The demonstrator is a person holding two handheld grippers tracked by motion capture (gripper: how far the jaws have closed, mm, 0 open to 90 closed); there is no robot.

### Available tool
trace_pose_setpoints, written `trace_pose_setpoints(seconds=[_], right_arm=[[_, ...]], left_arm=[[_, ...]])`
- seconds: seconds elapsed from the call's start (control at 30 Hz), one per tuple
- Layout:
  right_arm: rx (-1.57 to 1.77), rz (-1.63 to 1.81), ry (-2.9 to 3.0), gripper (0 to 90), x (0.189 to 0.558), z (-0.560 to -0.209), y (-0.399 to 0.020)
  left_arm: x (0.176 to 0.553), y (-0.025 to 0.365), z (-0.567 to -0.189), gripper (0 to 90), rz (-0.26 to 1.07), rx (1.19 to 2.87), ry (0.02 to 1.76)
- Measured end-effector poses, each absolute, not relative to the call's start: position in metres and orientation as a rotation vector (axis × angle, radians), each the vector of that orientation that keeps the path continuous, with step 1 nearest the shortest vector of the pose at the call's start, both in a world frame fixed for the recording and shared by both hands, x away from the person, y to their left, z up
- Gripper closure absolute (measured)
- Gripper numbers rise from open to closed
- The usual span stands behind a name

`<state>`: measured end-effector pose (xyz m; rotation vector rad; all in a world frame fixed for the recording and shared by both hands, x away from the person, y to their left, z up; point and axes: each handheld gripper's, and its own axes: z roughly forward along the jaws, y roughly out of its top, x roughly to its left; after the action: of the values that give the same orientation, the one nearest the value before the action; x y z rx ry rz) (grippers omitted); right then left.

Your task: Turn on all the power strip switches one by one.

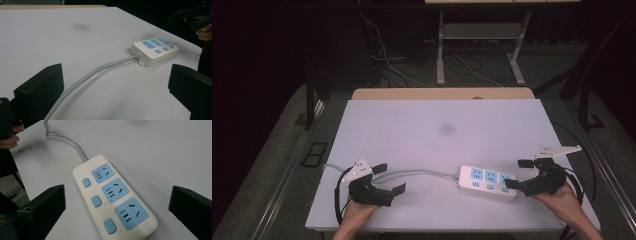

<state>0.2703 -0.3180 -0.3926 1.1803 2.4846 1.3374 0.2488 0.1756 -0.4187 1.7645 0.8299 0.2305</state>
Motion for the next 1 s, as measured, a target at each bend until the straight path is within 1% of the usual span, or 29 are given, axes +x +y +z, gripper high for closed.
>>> trace_pose_setpoints(seconds=[0.53,0.57,0.63,0.7,0.73,0.77,0.8,0.87,0.9,1.0], right_arm=[[1.094,1.195,2.625,0.7,0.276,-0.386,-0.307],[1.087,1.182,2.637,2.1,0.277,-0.386,-0.306],[1.055,1.166,2.679,15.1,0.277,-0.386,-0.306],[1.029,1.135,2.711,18.1,0.277,-0.385,-0.305],[1.021,1.118,2.722,23.1,0.277,-0.385,-0.304],[1.01,1.113,2.738,29.0,0.277,-0.385,-0.304],[0.999,1.095,2.757,38.5,0.277,-0.385,-0.304],[1.004,1.067,2.762,40.3,0.278,-0.385,-0.304],[0.993,1.04,2.781,45.7,0.278,-0.386,-0.303],[0.995,1.042,2.788,49.9,0.279,-0.385,-0.304]], left_arm=[[0.249,0.175,-0.42,0.0,0.227,1.769,0.827],[0.249,0.175,-0.42,0.0,0.225,1.768,0.827],[0.249,0.174,-0.42,0.0,0.226,1.772,0.823],[0.249,0.174,-0.42,0.0,0.227,1.776,0.818],[0.249,0.174,-0.42,0.0,0.228,1.777,0.816],[0.249,0.174,-0.42,0.0,0.228,1.778,0.816],[0.249,0.174,-0.42,0.0,0.228,1.78,0.815],[0.248,0.173,-0.419,0.0,0.237,1.779,0.812],[0.248,0.172,-0.419,0.0,0.248,1.777,0.807],[0.246,0.171,-0.418,0.0,0.25,1.784,0.795]])
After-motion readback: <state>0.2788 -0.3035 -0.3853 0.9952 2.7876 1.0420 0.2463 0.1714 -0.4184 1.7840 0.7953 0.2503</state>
